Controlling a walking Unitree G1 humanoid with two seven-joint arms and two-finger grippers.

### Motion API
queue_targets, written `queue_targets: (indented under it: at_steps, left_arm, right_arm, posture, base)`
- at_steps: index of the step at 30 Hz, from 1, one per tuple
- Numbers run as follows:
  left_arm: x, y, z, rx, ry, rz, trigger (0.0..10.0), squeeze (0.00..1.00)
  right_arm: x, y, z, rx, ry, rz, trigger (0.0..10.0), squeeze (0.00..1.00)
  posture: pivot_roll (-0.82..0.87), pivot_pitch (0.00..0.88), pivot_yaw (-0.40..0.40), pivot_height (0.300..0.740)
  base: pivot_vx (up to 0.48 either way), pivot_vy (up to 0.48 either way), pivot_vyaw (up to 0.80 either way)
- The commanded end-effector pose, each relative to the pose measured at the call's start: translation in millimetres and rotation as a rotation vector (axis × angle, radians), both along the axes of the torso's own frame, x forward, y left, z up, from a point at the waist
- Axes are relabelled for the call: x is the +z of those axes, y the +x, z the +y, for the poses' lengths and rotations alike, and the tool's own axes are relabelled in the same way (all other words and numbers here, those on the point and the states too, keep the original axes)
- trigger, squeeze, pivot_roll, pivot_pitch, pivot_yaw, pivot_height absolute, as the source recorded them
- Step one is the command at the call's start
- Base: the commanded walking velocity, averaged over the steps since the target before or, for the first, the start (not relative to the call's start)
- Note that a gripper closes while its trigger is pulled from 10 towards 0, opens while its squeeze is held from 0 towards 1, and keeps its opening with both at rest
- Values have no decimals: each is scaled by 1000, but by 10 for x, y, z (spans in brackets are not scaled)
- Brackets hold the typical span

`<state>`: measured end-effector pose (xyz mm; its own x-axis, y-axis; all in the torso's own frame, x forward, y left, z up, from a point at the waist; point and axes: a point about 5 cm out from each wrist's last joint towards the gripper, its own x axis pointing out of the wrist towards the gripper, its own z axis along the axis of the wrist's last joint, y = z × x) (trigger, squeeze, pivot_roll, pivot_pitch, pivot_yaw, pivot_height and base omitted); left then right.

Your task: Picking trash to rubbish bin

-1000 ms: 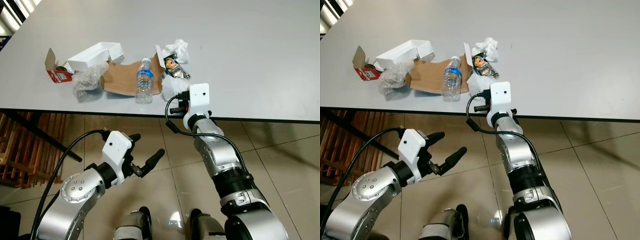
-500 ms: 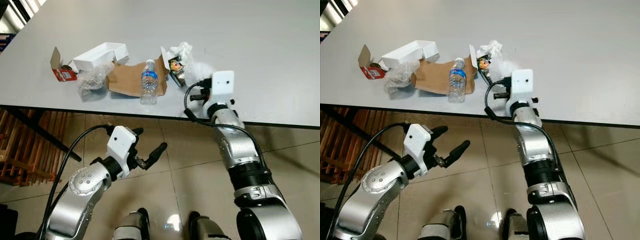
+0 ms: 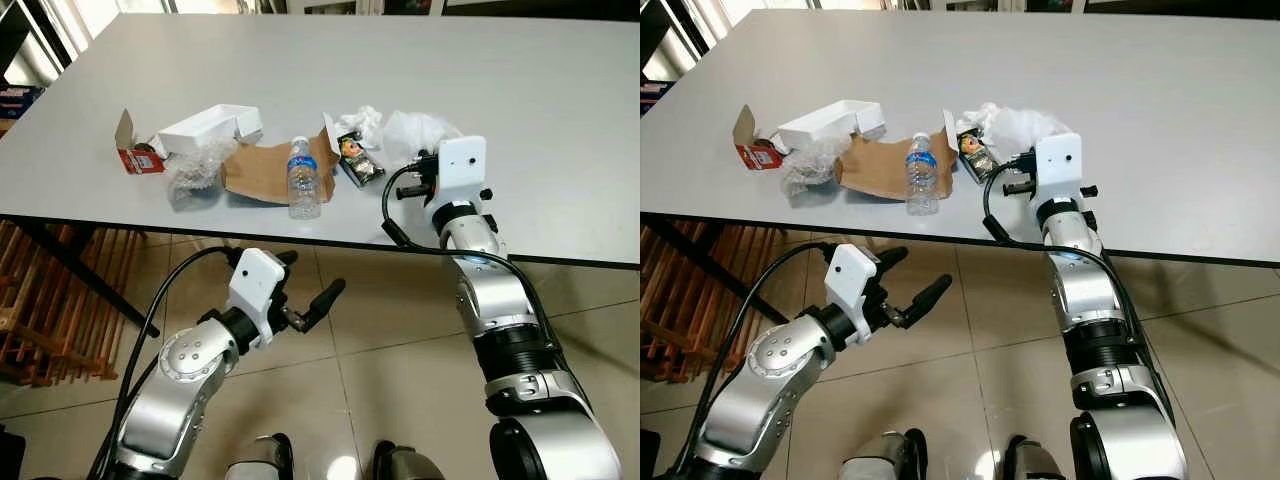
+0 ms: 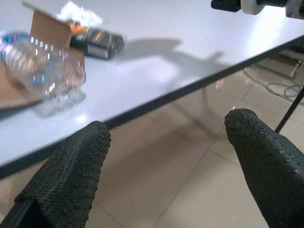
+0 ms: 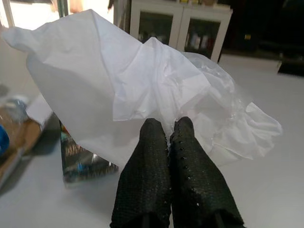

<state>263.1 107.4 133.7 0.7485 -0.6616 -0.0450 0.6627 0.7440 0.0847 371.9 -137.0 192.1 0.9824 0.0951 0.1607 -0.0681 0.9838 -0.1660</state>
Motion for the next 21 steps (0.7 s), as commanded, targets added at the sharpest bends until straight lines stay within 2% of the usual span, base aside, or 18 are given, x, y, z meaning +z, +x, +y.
queue_targets:
  at_steps: [1,3,8,15,21]
  left_arm:
    - [-39,20,9,21,9,-3,10000,0]
    - [-37,42,4,41,2,-17,10000,0]
    - [-18,113,28,116,-20,-51,10000,0]
    - [2,207,124,221,-49,-78,10000,0]
    - [10,249,174,263,-64,-78,10000,0]
  right_arm:
    - [28,-39,-16,24,22,-17,10000,0]
    - [4,-79,-37,50,57,-6,10000,0]
    - [-132,-162,-151,5,76,32,10000,0]
    - [-251,-367,-334,-61,61,40,10000,0]
    - [-365,-515,-403,-103,59,68,10000,0]
  posture:
    - [71,112,40,740]
    - [63,110,36,740]
    - [44,104,25,740]
    - [6,99,26,740]
    - [-4,96,29,740]
  base:
    - [0,0,0]
    - [0,0,0]
    - [0,0,0]
    - [0,0,0]
    - [0,0,0]
